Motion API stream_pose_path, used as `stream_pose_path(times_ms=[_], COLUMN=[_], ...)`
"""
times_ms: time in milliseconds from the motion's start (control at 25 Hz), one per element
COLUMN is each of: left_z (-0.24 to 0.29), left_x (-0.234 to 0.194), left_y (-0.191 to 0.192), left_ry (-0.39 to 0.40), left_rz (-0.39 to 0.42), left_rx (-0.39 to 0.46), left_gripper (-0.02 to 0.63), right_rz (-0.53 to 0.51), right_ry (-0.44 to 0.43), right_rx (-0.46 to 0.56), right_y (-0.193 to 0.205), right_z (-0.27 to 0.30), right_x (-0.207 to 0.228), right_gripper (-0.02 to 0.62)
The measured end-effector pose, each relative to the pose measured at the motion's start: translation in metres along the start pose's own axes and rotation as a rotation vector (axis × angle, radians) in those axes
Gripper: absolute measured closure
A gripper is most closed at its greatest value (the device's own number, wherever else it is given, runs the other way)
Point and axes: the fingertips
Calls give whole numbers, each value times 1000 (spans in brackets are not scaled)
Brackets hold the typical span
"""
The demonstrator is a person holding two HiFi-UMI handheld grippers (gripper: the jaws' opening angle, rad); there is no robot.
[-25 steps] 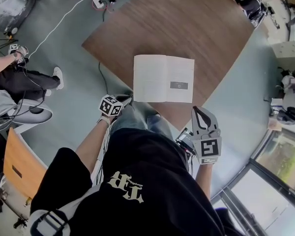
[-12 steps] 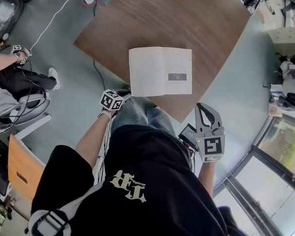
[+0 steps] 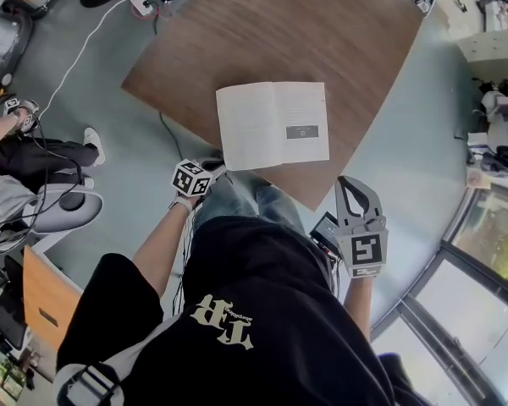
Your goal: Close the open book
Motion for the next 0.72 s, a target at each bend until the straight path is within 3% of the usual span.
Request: stream_pose_path(times_ms=[720], left_z=[-21], left_x=[37], left_y=[-26], left_ry=[44], left_rz=[83], left_rx=[92], left_gripper=[600], right_rz=[7], right_ry=[-18], right_rx=[4], right_y=[4], right_z=[9], right_x=[1], right_gripper=[609])
Point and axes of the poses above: the fingertips, and each gripper's own axes: z forward along the fingers, x to its right, y out of its underside, and after that the axes turned 9 degrees about -x, right-handed
